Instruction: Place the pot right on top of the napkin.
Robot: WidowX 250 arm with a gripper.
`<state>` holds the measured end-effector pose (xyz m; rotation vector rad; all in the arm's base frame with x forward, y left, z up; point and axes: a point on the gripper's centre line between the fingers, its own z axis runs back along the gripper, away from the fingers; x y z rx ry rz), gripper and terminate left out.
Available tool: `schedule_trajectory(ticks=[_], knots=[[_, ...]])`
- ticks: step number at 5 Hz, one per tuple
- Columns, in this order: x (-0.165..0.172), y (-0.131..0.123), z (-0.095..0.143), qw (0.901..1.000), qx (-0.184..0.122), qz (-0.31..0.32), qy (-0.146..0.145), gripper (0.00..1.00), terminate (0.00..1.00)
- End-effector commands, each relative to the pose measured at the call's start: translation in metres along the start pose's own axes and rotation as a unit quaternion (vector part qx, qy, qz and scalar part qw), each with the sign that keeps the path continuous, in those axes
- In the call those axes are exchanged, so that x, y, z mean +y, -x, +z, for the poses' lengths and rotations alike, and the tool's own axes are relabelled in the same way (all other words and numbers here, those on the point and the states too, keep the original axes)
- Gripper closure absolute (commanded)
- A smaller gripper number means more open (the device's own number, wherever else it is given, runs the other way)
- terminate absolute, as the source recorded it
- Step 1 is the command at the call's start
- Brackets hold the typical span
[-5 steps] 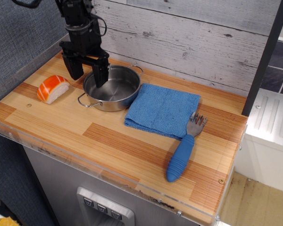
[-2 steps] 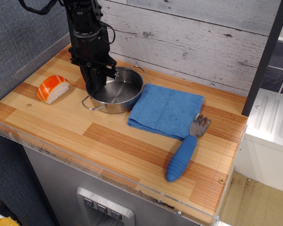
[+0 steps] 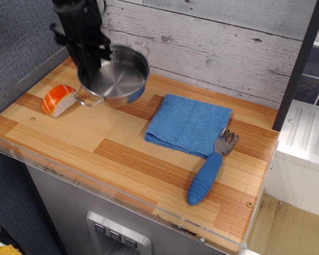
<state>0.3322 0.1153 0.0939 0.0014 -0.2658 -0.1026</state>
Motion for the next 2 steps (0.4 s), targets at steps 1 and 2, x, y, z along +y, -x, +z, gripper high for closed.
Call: schedule_trajectory(ticks=[1, 2], knots=[[-0.079, -0.009, 0.019, 0.9974, -0.023, -0.040, 0.055, 1.00, 0.00], [-0.104, -0.006, -0.001, 0.9963, 0.001, -0.064, 0.057, 1.00, 0.00]])
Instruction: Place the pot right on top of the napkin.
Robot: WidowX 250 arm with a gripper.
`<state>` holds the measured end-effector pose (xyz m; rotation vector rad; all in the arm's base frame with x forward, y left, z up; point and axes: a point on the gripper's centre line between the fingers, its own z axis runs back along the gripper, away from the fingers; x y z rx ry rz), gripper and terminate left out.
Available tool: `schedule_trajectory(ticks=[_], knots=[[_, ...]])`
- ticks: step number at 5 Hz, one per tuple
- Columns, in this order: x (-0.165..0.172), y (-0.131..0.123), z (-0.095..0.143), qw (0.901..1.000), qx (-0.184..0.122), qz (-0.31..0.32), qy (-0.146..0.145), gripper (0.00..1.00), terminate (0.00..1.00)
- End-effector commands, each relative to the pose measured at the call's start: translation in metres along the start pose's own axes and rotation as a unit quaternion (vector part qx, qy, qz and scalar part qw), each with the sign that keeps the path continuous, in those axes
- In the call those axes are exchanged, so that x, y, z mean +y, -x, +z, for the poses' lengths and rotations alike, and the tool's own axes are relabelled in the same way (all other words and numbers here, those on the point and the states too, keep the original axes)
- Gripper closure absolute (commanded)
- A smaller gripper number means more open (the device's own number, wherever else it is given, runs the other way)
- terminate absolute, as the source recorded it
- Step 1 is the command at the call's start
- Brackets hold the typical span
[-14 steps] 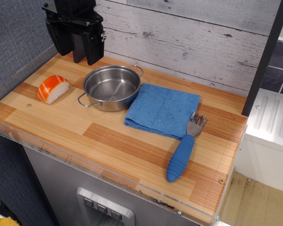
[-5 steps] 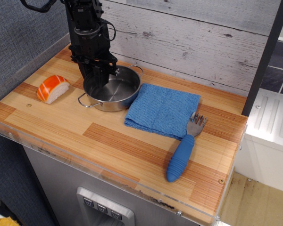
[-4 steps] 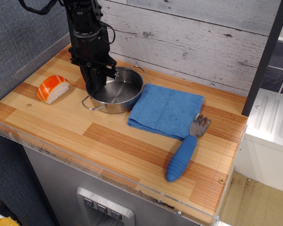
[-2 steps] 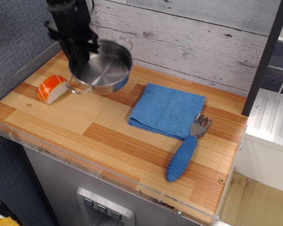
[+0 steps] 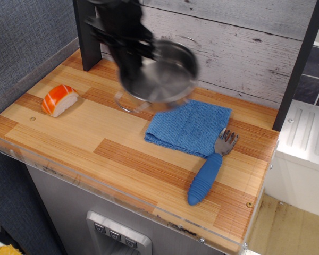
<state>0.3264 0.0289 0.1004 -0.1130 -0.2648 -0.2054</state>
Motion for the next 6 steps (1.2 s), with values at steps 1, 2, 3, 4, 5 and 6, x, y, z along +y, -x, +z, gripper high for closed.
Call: schedule_trajectory(ticks=[1, 2, 3, 4, 5, 6], knots=[[-0.014, 0.001, -0.026, 0.9993, 0.026, -0.020, -0.017, 1.00, 0.00], [-0.002, 0.003, -0.041, 0.9988, 0.043, -0.011, -0.022, 1.00, 0.00], [0.002, -0.004, -0.047, 0.9988, 0.043, -0.008, -0.024, 1.00, 0.00], [0.002, -0.012, -0.052, 0.9992, 0.034, -0.005, -0.019, 1.00, 0.00], [-0.004, -0.021, -0.057, 0.9996, 0.027, -0.005, -0.009, 1.00, 0.00], [-0.007, -0.022, -0.058, 0.9994, 0.031, -0.012, -0.006, 0.00, 0.00]])
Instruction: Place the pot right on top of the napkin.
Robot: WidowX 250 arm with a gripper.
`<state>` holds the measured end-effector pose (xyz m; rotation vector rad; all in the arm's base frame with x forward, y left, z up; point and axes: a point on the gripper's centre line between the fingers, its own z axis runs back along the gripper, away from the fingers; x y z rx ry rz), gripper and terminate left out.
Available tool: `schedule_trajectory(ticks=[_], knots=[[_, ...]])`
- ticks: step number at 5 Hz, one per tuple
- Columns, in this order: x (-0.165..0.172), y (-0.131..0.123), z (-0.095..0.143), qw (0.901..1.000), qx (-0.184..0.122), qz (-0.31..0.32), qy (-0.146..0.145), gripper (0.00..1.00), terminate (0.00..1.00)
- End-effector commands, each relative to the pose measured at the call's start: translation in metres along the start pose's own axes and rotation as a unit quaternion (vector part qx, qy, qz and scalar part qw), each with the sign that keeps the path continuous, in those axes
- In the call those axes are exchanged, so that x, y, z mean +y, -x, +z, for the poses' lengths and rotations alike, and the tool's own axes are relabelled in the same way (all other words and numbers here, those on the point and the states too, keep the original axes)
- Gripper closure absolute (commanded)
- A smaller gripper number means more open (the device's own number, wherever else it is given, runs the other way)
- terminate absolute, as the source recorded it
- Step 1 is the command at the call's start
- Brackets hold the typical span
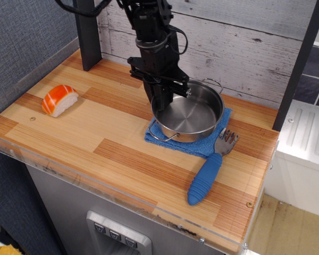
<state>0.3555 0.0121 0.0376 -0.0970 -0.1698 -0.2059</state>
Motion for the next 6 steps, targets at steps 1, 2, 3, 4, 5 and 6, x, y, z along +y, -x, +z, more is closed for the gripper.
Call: schedule_trajectory(ticks=[1, 2, 3, 4, 5, 6], knots=[[0.001, -0.007, 0.036, 0.9994, -0.032, -0.012, -0.004, 0.00, 0.00], [0.010, -0.003, 0.078, 0.9984, -0.056, -0.006, -0.001, 0.00, 0.00], [0.025, 0.013, 0.121, 0.9979, -0.061, 0.017, -0.014, 0.00, 0.00], [0.036, 0.029, 0.134, 0.9980, -0.041, 0.042, -0.023, 0.00, 0.00], [0.041, 0.044, 0.138, 0.9975, -0.016, 0.063, -0.030, 0.00, 0.00], [0.045, 0.048, 0.141, 0.9980, 0.010, 0.058, -0.024, 0.00, 0.00]])
